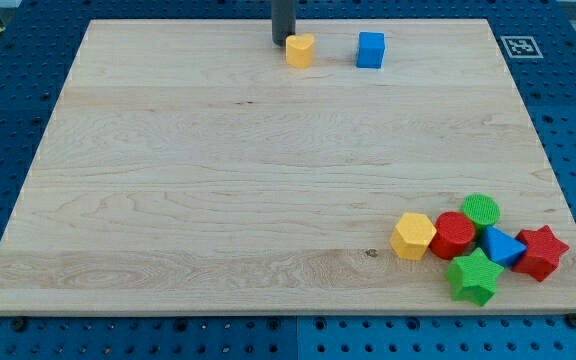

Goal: Move the heart above the hexagon

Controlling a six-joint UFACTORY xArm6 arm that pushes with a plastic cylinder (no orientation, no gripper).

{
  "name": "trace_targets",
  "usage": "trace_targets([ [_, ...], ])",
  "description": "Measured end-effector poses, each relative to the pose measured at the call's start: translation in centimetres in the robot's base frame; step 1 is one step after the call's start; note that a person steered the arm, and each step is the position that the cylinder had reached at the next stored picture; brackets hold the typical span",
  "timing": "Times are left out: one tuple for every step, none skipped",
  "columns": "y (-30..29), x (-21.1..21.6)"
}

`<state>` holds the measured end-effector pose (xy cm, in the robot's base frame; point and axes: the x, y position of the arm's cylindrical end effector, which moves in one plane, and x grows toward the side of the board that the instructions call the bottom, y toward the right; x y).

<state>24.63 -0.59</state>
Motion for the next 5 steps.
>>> trace_targets([
  [2.5,1.6],
  [4.2,4.4],
  [5.2,8.3],
  [6.7,12.4],
  [8.6,16.2],
])
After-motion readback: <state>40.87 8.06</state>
